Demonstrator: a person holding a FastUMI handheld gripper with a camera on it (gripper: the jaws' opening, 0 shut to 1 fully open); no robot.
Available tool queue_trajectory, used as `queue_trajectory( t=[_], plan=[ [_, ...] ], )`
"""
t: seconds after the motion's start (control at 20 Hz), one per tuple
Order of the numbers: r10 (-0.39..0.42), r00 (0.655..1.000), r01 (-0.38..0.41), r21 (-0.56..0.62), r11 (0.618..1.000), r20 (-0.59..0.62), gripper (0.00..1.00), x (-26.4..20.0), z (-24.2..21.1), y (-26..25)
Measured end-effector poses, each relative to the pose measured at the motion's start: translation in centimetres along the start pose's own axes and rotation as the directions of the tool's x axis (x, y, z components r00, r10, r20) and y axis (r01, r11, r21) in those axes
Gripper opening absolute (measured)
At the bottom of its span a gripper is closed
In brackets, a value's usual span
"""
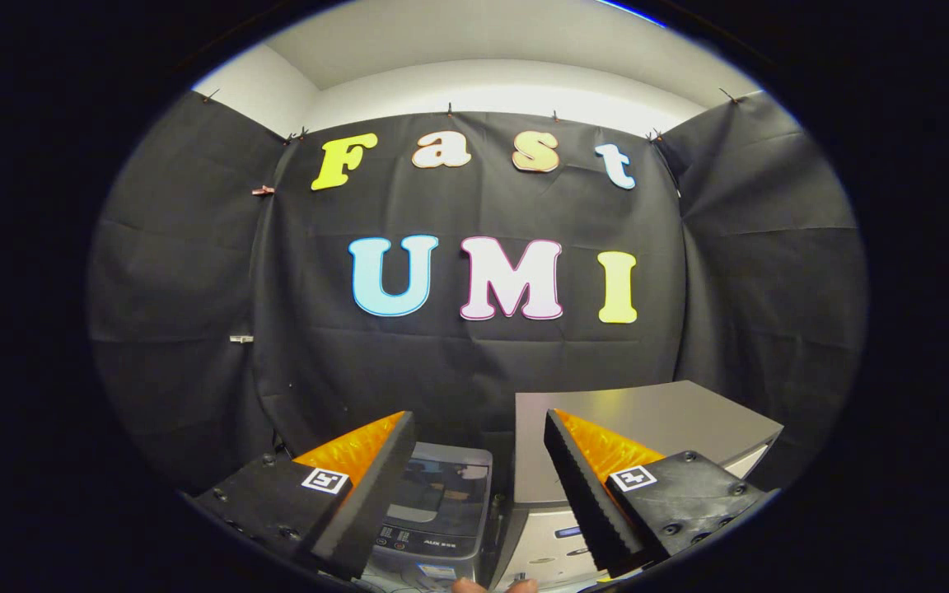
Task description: Put the clothes into the washing machine and then close the washing machine lid.
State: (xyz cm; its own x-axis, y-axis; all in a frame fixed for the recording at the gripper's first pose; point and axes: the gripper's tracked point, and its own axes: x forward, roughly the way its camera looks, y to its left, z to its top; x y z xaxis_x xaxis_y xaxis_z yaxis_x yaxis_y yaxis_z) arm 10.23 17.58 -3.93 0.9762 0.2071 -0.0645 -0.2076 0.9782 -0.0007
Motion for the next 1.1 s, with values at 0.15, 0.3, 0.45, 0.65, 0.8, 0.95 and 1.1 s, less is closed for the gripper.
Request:
queue_trajectory(
  t=[0.15,0.3,0.45,0.65,0.8,0.95,1.1],
  plan=[
    [-0.03,1.0,0.03,0.002,1.0,0.006,0.99,-0.4,0.4,-2.1],
    [-0.064,0.998,0.064,0.0,0.998,0.016,0.99,-0.7,0.9,-4.2],
    [-0.091,0.996,0.091,0.01,0.996,0.019,0.99,-1.1,0.9,-6.0],
    [-0.12,0.993,0.12,0.013,0.993,0.017,0.99,-1.4,0.7,-7.9],
    [-0.141,0.99,0.141,0.01,0.99,0.02,0.99,-1.6,0.9,-9.0],
    [-0.154,0.988,0.154,0.009,0.988,0.031,0.99,-2.0,1.4,-9.5],
    [-0.151,0.988,0.152,-0.002,0.988,0.038,0.99,-2.2,1.6,-9.5]
  ],
)
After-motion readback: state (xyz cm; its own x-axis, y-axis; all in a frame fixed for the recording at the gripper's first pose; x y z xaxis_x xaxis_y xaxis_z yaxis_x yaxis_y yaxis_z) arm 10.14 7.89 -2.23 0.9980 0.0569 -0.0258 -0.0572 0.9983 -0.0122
